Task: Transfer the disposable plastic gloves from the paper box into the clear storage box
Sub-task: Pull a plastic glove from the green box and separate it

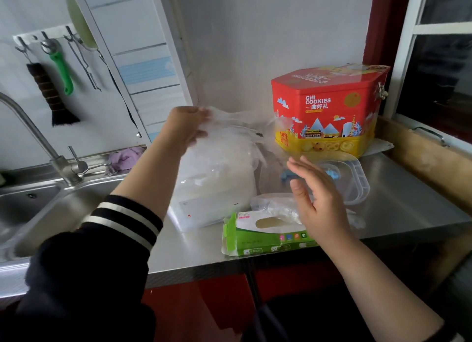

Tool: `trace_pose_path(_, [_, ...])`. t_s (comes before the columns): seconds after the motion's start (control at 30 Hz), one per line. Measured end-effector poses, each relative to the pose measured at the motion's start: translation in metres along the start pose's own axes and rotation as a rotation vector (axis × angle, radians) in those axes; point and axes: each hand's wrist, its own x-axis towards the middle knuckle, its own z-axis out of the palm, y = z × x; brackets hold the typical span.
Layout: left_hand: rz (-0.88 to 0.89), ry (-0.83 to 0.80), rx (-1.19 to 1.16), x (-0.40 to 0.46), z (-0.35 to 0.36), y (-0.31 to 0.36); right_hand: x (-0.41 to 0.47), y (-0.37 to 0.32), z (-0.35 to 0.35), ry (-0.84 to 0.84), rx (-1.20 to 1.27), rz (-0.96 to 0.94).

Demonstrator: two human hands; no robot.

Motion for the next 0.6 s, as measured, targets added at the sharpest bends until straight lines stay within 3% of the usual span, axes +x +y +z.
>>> trace_pose_path(0.3, [-0.129,0.116,0.124,0.025,-0.036,-0.049,-0.011,0.008,0.002,-0.104,-0.087,0.244])
trace_pose_path(0.6, [0.050,0.211,0.479,0.033,-0.050,-0.069,-0.005,0.010,0.007,-0.458,-0.405,0.328])
